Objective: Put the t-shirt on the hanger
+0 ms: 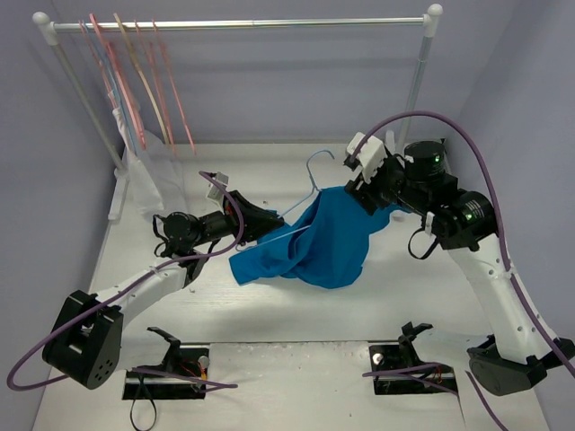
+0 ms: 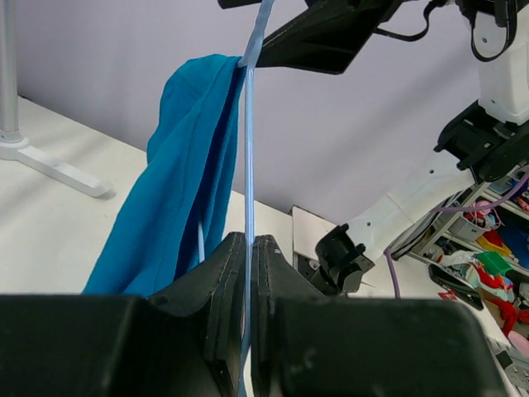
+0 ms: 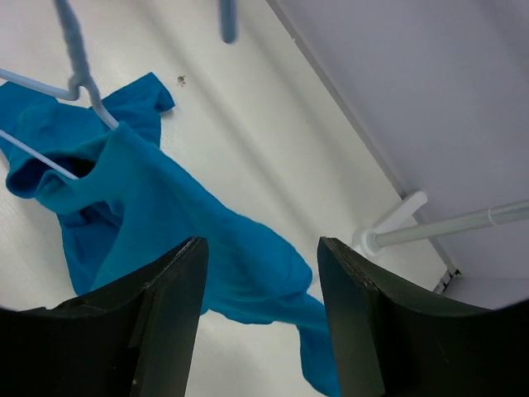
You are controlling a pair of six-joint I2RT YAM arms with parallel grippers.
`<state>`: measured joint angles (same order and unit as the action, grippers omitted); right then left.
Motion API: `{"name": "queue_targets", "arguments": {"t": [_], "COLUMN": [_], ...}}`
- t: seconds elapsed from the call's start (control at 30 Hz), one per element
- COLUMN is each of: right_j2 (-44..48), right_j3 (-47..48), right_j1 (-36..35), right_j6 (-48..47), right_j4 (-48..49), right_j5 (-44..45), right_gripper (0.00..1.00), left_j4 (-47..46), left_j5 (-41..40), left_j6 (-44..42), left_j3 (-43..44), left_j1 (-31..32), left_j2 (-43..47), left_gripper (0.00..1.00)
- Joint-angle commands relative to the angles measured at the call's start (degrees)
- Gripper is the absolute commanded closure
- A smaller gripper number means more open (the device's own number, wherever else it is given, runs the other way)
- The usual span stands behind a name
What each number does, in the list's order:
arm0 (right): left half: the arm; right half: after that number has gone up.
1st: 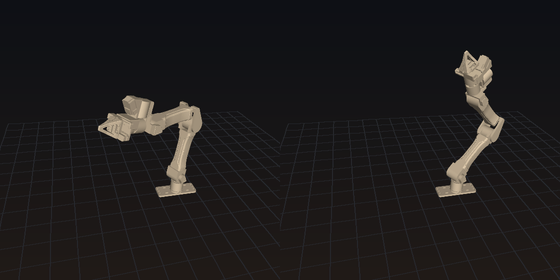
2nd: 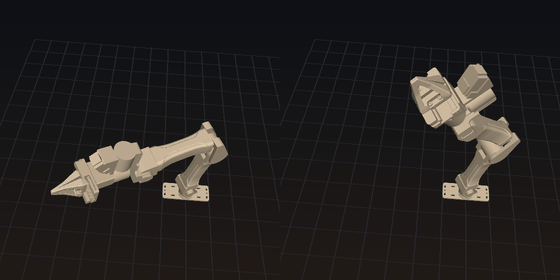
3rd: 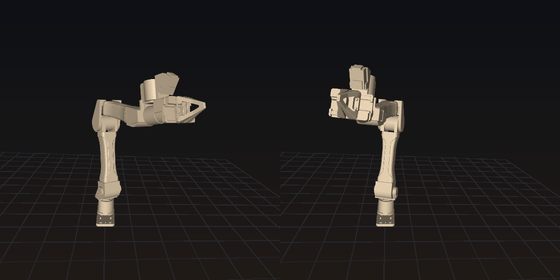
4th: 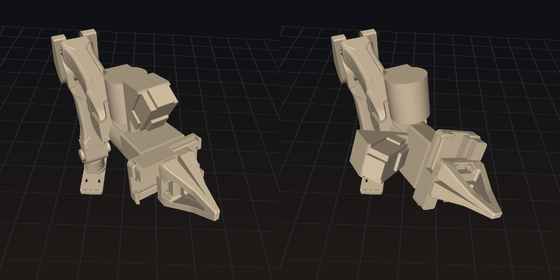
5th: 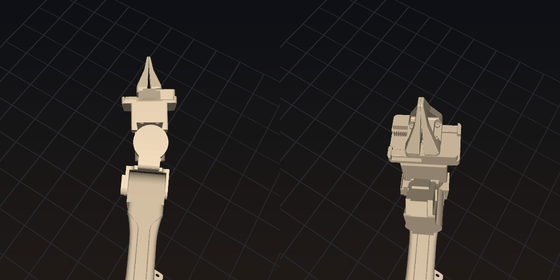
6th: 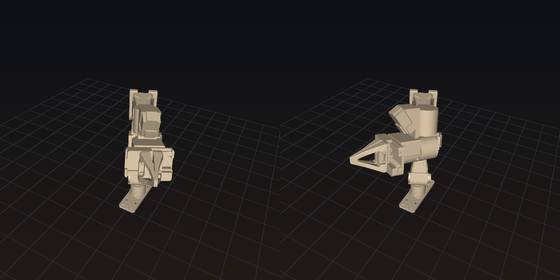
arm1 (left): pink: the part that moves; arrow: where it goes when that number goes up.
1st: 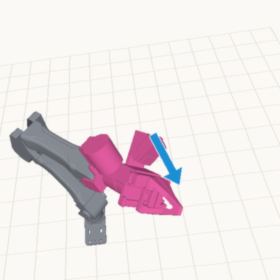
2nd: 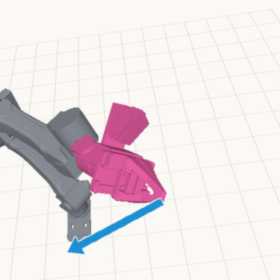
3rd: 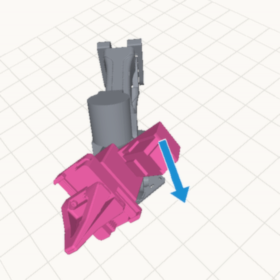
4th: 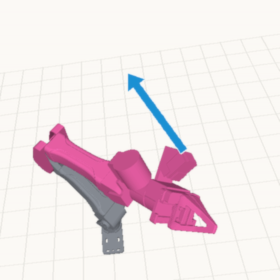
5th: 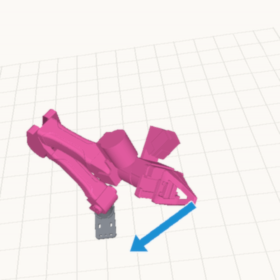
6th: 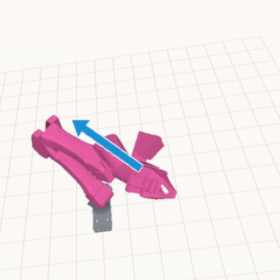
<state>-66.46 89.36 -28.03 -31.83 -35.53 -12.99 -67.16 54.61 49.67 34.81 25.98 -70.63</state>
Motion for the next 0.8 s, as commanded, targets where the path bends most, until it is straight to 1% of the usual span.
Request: {"name": "queue_targets", "arguments": {"t": [0.0, 0.17, 0.3, 0.43, 0.53, 0.57, 0.63, 0.67, 0.73, 0.77], "right_j2": [-1.39, -3.5, -3.24, -4.12, -4.65, -4.73, -4.65, -4.47, -3.95, -3.77], "right_j3": [0.73, 1.52, -0.5, -1.21, -0.86, -0.6, -0.59, -0.94, -1.12, -1.12], "right_j1": [0.26, 0.26, 0.26, 0.26, 0.26, 0.26, 0.35, 0.26, 0.26, 0.26], "right_j6": [-5.34, -7.44, -8.68, -9.3, -9.39, -9.3, -9.12, -9.12, -9.3, -9.3], "right_j4": [4.68, 1.69, 3.61, 5.29, 6.0, 6.08, 6.52, 6.7, 7.14, 7.23], "right_j5": [-6.14, -12.39, -12.93, -13.55, -14.6, -15.65, -16.18, -16.53, -16.71, -16.8], "right_gripper": [0.44, 0.44, 0.45, 0.49, 0.57, 0.63, 0.7, 0.79, 0.89, 0.96], "left_j4": [-7.99, -7.03, -6.94, -5.71, -4.04, -3.77, -3.33, -3.16, -2.11, -0.97], "left_j5": [1.02, 2.16, 3.57, 6.11, 7.0, 7.18, 7.53, 7.79, 8.05, 8.23], "left_j6": [0.96, 1.13, 1.74, 2.1, 1.83, 1.66, 1.66, 1.57, 0.87, 0.17], "left_j3": [4.83, 7.37, 8.96, 10.72, 11.16, 11.51, 11.77, 11.95, 12.13, 12.21], "left_j1": [0.04, 0.04, 0.13, 0.13, 0.04, 0.04, 0.13, 0.13, 0.13, 0.13], "left_j2": [1.2, 0.5, -0.03, -0.38, -0.38, -0.56, -0.74, -0.91, -1.09, -1.09], "left_gripper": [1.0, 1.0, 1.0, 1.0, 1.0, 1.0, 1.0, 1.0, 1.0, 1.0]}}
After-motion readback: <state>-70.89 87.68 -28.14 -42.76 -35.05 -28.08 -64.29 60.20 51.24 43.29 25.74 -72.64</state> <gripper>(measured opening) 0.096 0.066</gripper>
